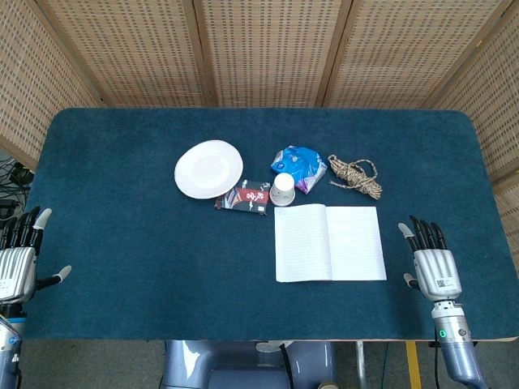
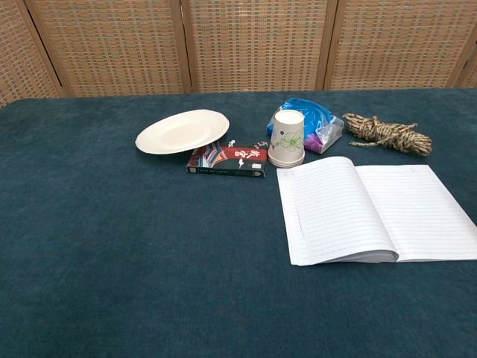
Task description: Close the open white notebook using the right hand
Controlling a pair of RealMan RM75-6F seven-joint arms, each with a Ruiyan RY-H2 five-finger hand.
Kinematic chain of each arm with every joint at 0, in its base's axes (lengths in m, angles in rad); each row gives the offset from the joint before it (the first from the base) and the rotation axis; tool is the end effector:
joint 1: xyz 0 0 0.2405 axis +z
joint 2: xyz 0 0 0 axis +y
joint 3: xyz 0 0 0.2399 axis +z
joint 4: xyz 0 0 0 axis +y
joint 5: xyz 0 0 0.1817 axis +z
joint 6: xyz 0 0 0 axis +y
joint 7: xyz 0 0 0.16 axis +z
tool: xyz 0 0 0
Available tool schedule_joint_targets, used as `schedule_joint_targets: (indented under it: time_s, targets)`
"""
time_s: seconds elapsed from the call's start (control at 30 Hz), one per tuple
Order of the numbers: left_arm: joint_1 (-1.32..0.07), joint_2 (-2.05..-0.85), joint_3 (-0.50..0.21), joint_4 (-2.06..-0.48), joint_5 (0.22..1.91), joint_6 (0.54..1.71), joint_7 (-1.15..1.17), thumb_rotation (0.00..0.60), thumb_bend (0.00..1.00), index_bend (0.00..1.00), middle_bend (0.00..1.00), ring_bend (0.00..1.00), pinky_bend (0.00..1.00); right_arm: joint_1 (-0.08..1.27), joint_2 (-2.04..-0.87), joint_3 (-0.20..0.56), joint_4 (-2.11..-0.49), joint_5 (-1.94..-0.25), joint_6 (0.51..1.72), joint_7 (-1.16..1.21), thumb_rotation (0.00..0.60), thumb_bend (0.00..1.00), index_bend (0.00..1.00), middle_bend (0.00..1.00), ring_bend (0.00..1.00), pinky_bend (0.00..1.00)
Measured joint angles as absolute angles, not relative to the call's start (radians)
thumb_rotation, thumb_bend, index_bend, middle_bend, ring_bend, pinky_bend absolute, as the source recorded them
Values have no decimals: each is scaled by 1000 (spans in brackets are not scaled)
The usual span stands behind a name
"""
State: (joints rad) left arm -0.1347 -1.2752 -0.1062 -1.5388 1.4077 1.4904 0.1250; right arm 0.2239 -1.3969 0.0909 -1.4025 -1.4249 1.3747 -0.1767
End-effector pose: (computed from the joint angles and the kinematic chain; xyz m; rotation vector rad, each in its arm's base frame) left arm -0.2848 0.2172 0.1515 -1.3093 -0.8524 -0.8989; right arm -0.2800 -0.2415 0.1039 1.4681 -0.8323 0.8460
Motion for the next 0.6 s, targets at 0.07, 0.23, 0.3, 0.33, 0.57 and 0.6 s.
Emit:
schedule_joint_targets:
  time_s: [0.07,0.23,0.3,0.33,0.57,0.6]
  targets:
    - [-136,-1277,-109,-1537,1407,1490,125,600,81,0,0,0,0,226,-1397,93,-1405,-1422,1372,-180,600,169,0,0,0,0]
    - [-136,-1277,-107,-1533,1404,1485,121,600,81,0,0,0,0,224,-1394,93,-1415,-1421,1371,-183,600,168,0,0,0,0]
    - [-134,-1275,-105,-1534,1405,1487,119,600,81,0,0,0,0,223,-1393,90,-1419,-1422,1370,-183,600,168,0,0,0,0]
    - [-133,-1274,-105,-1535,1407,1488,118,600,81,0,0,0,0,223,-1392,88,-1422,-1424,1368,-184,600,168,0,0,0,0]
    - [-131,-1267,-106,-1551,1420,1502,119,600,82,0,0,0,0,219,-1387,83,-1435,-1434,1374,-185,600,168,0,0,0,0]
    - [-131,-1267,-106,-1552,1422,1503,120,600,81,0,0,0,0,219,-1386,84,-1438,-1435,1375,-184,600,168,0,0,0,0]
